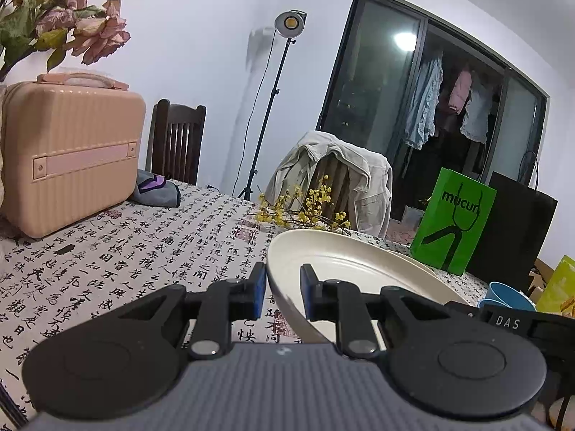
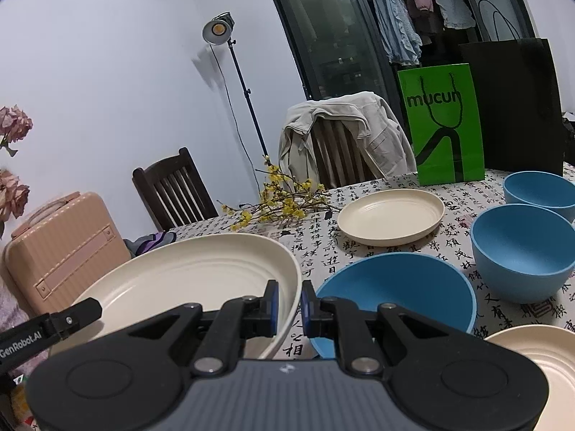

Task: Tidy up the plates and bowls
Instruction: 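Carry the held cream plate toward the blue bowls with both grippers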

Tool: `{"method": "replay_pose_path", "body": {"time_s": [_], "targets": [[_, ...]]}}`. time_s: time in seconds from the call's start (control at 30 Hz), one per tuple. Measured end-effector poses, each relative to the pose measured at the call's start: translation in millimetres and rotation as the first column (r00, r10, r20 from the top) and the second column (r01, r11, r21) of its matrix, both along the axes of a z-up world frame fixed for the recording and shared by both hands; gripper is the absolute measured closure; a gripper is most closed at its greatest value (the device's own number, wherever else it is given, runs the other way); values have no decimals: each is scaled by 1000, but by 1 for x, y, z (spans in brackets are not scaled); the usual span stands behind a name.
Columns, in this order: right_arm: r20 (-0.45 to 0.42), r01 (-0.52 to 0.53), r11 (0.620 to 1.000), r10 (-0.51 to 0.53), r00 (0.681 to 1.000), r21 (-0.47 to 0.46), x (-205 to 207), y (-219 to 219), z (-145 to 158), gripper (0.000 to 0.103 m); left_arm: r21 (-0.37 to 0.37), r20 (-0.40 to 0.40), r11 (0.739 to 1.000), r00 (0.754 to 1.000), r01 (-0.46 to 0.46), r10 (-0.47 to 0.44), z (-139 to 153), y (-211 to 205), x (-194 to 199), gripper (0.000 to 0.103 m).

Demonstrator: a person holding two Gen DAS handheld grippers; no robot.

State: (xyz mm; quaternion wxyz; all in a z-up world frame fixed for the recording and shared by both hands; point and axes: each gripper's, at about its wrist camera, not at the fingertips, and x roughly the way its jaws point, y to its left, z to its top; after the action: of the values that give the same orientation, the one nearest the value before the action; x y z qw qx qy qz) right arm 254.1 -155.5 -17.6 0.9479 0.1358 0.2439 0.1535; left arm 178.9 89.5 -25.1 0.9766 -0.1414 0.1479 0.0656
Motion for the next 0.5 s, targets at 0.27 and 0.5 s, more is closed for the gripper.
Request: {"method": "replay_pose_path", "body": {"time_s": [0.27,0.5], "targets": [[0,4,1000,-4,1000,6,-8,-3,-4,90,3,7,1000,1000,7,-7,-4,-4,-7,83],[3,10,1000,-10,1000,8,-11,-7,-5,90,-2,5,1000,1000,20,-20,-6,-4,-8,83]]}}
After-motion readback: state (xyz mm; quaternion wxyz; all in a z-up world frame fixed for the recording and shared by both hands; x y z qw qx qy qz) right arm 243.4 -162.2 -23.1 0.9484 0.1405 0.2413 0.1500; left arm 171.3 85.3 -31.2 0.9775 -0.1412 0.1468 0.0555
